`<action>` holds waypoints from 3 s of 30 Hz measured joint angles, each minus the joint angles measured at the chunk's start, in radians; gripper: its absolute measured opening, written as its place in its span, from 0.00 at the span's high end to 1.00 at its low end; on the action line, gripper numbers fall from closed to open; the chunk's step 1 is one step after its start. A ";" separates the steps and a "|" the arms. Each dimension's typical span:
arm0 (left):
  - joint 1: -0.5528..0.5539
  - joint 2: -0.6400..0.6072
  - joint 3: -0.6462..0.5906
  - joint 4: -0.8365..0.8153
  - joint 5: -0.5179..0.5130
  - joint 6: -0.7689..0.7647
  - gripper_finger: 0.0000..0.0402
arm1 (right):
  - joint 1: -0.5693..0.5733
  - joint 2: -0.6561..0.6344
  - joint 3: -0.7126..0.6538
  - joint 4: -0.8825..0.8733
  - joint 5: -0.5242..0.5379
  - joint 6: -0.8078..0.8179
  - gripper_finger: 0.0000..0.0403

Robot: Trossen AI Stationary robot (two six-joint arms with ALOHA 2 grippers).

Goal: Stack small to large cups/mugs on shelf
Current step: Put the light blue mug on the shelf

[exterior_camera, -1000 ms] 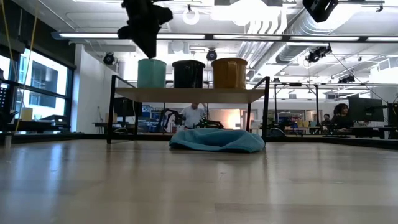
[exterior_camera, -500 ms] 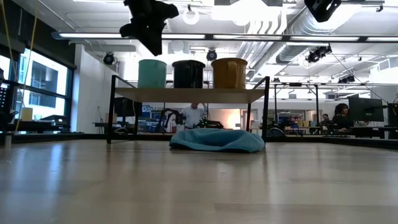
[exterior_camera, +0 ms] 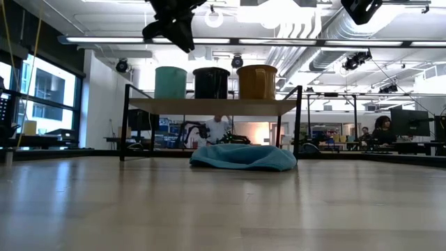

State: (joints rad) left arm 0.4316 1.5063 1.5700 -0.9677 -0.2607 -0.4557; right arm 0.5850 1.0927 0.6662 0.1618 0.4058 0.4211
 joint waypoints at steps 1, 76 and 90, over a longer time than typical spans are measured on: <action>0.000 0.000 0.000 -0.001 0.000 0.003 0.83 | 0.000 0.000 0.000 0.000 -0.001 0.000 0.82; 0.000 0.080 0.000 -0.247 -0.049 0.091 0.83 | 0.000 0.000 0.000 0.000 -0.009 0.007 0.82; 0.000 0.014 -0.001 -0.294 -0.035 -0.001 0.83 | 0.000 0.000 0.000 0.000 -0.009 0.006 0.82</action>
State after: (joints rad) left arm 0.4316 1.5199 1.5692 -1.2616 -0.2960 -0.4566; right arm 0.5850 1.0927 0.6662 0.1619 0.3963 0.4274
